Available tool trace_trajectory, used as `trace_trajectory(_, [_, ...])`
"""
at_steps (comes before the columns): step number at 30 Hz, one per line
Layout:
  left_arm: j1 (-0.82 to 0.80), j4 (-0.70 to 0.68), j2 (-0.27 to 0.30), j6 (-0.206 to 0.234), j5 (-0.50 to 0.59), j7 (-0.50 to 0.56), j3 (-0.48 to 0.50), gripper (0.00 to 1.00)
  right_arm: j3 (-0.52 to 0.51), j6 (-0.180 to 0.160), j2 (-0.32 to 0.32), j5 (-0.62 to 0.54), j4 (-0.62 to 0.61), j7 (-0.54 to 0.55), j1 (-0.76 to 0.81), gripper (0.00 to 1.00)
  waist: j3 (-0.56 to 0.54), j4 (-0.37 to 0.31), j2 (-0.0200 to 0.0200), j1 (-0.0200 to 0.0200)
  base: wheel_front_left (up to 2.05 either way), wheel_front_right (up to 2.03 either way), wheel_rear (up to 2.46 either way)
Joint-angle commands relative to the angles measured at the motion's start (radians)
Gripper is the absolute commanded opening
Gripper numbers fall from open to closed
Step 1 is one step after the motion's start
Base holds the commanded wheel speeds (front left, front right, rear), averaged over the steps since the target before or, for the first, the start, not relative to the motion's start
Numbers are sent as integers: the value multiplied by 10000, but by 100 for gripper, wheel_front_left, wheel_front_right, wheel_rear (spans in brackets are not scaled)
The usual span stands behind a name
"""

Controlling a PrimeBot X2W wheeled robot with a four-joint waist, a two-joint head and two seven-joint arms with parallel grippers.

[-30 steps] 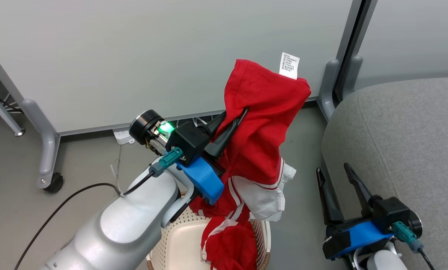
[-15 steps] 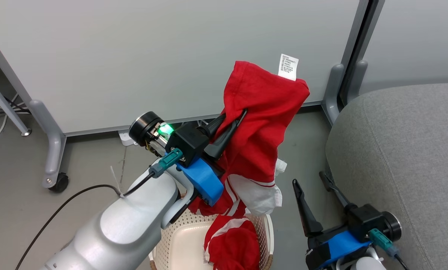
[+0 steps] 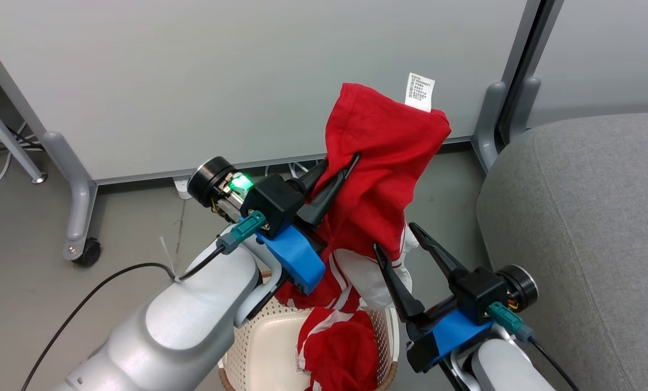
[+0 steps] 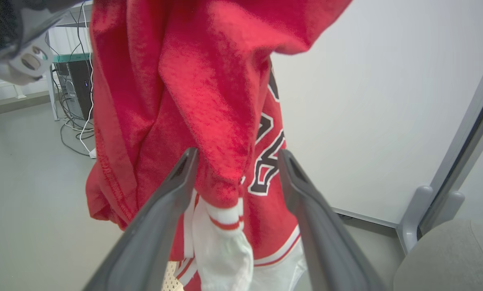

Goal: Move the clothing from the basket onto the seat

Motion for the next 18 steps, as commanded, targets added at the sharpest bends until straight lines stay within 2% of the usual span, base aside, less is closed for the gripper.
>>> trace_trajectory(1, [-105,-15,-30,15,-11,-50,-27,0,132,-7,-3,72,131,-8,-321,100,55,16,-1,-1,0,0,0])
trace_trajectory(16, [-219,28,-138,-60,68,-51,-4,0,918,-7,200,421,1028,-6,-1959,100,286,128,-1,-1,0,0,0])
trace_trajectory(17, [-220,31,-142,-71,76,-51,3,0,958,-7,209,441,1040,-6,-1992,91,295,130,-1,-1,0,0,0])
trace_trajectory(18, [-220,37,-146,-80,83,-51,9,0,1033,-7,217,484,1082,-7,-2013,5,298,132,-1,-1,0,0,0])
